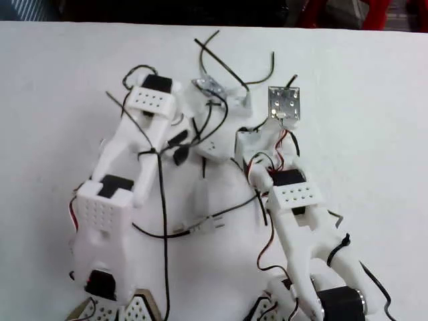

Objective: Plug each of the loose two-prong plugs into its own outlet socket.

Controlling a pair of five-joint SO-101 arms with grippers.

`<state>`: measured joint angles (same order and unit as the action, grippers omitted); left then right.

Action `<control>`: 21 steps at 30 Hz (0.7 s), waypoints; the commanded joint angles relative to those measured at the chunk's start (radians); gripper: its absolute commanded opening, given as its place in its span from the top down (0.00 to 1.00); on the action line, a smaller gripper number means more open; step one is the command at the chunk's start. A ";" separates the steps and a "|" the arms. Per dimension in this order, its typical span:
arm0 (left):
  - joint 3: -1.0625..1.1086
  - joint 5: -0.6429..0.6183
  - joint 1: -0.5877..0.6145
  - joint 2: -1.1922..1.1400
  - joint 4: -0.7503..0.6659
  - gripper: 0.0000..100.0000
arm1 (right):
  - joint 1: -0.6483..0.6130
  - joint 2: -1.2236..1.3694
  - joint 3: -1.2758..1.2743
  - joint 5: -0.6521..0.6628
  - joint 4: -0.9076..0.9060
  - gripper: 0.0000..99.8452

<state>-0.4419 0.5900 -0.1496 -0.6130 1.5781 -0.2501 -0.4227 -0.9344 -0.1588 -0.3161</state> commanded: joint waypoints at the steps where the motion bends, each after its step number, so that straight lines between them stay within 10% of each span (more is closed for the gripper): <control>1: 0.003 -0.080 -0.008 0.182 -0.037 0.79 | 0.012 -0.005 0.049 -0.008 0.016 0.98; 21: -0.054 -0.100 0.139 0.478 0.124 0.80 | 0.002 -0.004 0.048 -0.002 0.012 0.98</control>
<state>-0.4557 0.4994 -0.0591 -0.3322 1.6671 -0.2501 -0.4227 -0.9344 -0.1588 -0.3161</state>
